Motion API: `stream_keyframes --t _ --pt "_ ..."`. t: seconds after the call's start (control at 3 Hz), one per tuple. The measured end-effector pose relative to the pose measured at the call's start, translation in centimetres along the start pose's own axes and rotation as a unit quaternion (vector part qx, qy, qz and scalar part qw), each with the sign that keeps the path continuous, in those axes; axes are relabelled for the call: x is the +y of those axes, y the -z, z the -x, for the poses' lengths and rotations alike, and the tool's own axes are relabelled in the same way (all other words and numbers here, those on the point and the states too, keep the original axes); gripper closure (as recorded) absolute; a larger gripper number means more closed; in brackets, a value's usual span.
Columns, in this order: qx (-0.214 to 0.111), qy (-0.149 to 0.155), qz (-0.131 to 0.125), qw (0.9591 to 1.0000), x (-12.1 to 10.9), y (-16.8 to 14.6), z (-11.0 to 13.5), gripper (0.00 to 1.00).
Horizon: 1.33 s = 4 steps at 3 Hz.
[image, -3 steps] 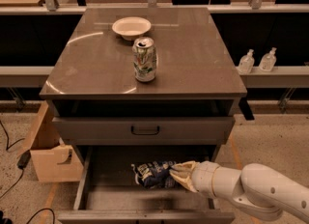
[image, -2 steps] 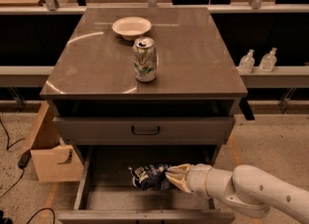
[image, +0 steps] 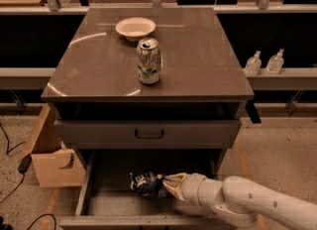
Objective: Place blue chip bag into middle drawer
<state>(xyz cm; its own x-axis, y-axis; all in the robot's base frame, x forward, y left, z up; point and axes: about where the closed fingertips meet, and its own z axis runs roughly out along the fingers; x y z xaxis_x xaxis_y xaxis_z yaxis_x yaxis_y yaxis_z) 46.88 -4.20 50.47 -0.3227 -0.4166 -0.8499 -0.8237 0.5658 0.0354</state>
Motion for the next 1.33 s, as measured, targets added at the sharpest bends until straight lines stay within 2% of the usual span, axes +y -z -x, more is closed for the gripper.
stream_keyframes --t 0.33,0.67,1.0,1.33 --pt "0.005 -0.011 -0.013 0.9998 -0.4 -1.7 -1.0 0.37" --pt "0.007 -0.022 -0.029 0.9993 -0.8 -2.1 -1.5 0.14" --pt "0.007 -0.029 -0.063 0.9976 -1.4 0.3 -1.1 0.14" --pt "0.015 -0.038 -0.110 0.9930 -2.3 4.7 -1.0 0.38"
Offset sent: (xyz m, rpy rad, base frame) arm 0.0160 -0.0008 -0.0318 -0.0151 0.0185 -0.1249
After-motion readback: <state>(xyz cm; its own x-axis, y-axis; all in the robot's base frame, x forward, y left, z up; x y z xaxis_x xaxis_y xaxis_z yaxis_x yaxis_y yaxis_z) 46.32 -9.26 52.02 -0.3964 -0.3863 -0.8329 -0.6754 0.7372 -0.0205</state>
